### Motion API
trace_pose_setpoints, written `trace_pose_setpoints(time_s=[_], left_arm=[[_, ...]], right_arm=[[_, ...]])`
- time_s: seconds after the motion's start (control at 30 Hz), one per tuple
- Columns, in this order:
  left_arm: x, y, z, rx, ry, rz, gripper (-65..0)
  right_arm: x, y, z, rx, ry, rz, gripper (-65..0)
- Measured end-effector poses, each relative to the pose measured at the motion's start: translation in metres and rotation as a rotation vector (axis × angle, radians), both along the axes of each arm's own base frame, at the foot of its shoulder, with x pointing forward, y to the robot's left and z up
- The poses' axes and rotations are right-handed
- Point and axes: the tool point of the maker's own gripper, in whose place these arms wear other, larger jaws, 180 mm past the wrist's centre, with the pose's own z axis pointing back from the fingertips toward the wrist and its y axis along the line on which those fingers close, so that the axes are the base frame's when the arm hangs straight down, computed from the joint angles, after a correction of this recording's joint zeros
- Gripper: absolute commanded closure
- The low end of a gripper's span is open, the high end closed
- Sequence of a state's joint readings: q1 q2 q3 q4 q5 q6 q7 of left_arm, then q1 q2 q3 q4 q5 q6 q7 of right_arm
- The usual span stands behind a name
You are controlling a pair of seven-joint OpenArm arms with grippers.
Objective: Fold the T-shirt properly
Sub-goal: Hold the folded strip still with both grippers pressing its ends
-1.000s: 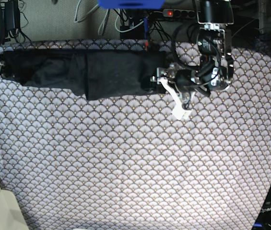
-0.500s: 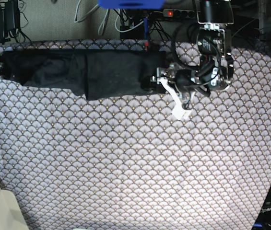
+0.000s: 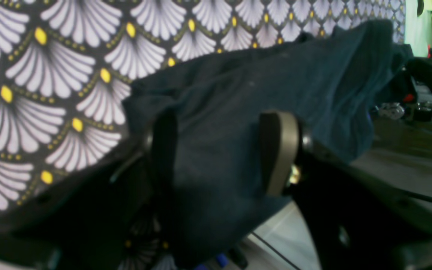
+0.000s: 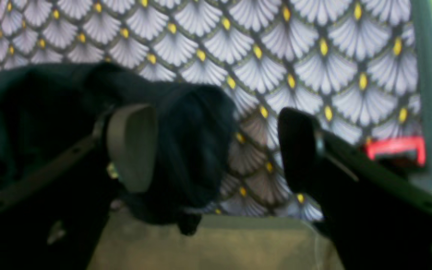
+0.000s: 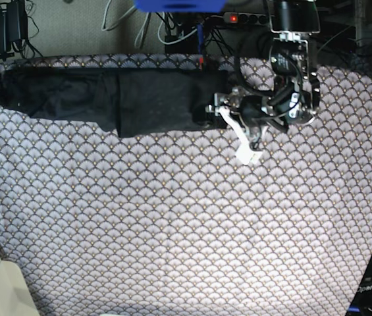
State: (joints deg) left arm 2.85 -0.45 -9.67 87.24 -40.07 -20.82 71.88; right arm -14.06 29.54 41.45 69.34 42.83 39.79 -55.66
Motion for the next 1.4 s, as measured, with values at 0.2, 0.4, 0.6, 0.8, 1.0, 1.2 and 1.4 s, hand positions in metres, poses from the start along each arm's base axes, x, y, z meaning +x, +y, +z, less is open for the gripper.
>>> trace_pose_setpoints(time_s=[0.2,0.4,0.6,0.8,1.0,1.2,1.4], left_arm=[[0.000,0.001,0.000,0.001,0.001,0.001,-33.8],[0.001,0.001,0.000,-0.002,0.000,0.006,-33.8],[0.001,0.001,0.000,-0.002,0.001,0.006,-33.8],[0.001,0.001,0.000,-0.002,0.000,0.006,-33.8],[0.002,0.001,0.001,-0.002,0.000,0.008,-33.8],[0.002,0.001,0.001,-0.002,0.000,0.009,-33.8],[0.002,0.001,0.001,-0.002,0.000,0.009,-33.8]], right_arm=[[0.003,0.004,-0.008,0.009,-0.005,0.017,-50.9],[0.006,0.013,-0.011,0.017,0.000,0.046,-50.9],[0.009,0.020,-0.013,0.027,-0.013,0.056,-50.9],[0.007,0.021,-0.013,0.034,0.007,0.061,-50.9],[0.006,0.022,-0.014,0.038,0.021,0.068,-50.9],[0.006,0.023,-0.008,0.071,0.022,0.077,-50.9],[0.007,0.018,0.005,0.104,0.018,0.089,-50.9]])
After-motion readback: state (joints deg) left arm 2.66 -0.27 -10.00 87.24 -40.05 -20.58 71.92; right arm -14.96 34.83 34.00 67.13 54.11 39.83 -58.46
